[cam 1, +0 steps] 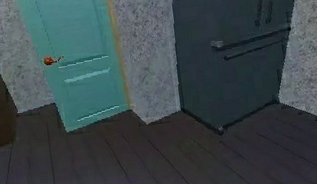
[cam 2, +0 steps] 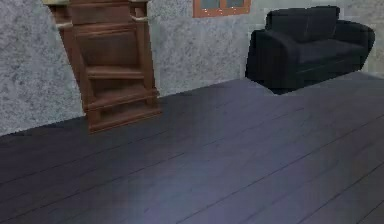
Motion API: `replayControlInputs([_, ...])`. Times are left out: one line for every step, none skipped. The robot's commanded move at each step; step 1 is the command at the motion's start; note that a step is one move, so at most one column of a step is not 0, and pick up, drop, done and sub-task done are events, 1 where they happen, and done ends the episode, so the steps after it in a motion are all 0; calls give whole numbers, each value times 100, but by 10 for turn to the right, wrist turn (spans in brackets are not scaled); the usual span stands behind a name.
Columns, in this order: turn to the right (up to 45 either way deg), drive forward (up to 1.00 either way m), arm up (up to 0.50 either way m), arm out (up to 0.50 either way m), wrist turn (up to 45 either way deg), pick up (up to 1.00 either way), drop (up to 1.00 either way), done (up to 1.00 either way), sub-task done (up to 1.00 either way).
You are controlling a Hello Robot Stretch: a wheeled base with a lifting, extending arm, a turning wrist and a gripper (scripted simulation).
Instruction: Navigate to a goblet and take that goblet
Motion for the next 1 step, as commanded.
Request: replayControlInputs([-270, 0, 0, 0, 0, 0, 0, 0, 0])
